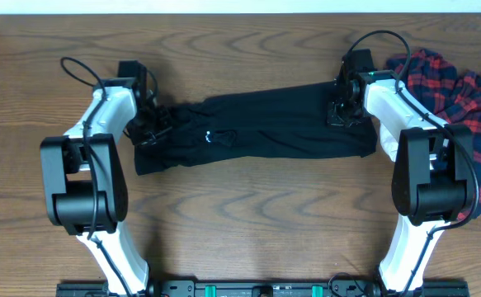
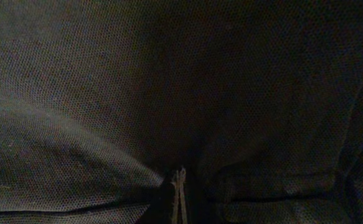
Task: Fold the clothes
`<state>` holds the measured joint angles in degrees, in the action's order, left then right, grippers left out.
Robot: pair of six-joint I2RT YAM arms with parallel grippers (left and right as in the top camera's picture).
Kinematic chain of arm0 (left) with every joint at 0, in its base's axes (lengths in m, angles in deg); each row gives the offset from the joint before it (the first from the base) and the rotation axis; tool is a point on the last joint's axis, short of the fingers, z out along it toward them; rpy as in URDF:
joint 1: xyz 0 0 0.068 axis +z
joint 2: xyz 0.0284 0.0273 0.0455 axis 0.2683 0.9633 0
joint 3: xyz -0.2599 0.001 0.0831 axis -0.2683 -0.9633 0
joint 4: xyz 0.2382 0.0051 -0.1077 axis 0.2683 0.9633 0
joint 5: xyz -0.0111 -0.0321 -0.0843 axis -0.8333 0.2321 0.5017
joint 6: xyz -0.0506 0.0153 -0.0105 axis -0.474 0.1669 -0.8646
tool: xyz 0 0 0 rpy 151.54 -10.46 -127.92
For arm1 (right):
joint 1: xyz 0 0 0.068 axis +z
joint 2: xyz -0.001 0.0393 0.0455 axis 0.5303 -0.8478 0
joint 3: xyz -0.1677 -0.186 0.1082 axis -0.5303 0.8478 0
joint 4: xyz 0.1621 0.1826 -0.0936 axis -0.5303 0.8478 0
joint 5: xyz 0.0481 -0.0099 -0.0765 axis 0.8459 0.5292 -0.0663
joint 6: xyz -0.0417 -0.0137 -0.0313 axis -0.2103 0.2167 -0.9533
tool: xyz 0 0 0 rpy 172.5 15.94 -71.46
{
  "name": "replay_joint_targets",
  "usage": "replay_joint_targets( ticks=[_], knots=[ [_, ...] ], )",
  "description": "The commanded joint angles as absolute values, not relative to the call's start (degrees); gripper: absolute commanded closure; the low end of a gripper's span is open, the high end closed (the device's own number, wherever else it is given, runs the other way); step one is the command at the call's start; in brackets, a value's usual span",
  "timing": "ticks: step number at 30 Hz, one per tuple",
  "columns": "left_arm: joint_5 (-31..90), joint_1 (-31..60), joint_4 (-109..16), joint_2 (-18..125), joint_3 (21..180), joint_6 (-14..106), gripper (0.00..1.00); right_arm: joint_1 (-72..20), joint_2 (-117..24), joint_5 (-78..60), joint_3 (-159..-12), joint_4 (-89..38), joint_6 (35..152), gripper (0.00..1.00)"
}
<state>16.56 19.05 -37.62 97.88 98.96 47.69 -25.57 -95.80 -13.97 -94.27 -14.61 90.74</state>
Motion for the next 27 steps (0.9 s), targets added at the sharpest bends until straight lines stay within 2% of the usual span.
replay_joint_targets(
  ticks=[1, 13, 18, 27],
  knots=[
    [11.75, 23.9, -39.09, 101.36, 97.52, 48.35, 0.94, -25.83, -98.4, -15.19, -93.74, -13.43, 90.76, 0.96],
    [11.97, 25.45, -43.77, 101.36, 97.52, 50.86, 0.93, -25.59, -98.4, -9.56, -93.74, -9.63, 91.27, 0.96],
    [11.93, 25.56, -44.77, 101.36, 97.57, 53.03, 0.94, -25.5, -98.4, -9.58, -93.74, -6.06, 95.27, 0.98],
    [13.26, 25.67, -42.83, 100.83, 99.55, 53.27, 0.94, -24.87, -98.4, -9.62, -93.74, -6.63, 95.7, 0.96]
  ],
)
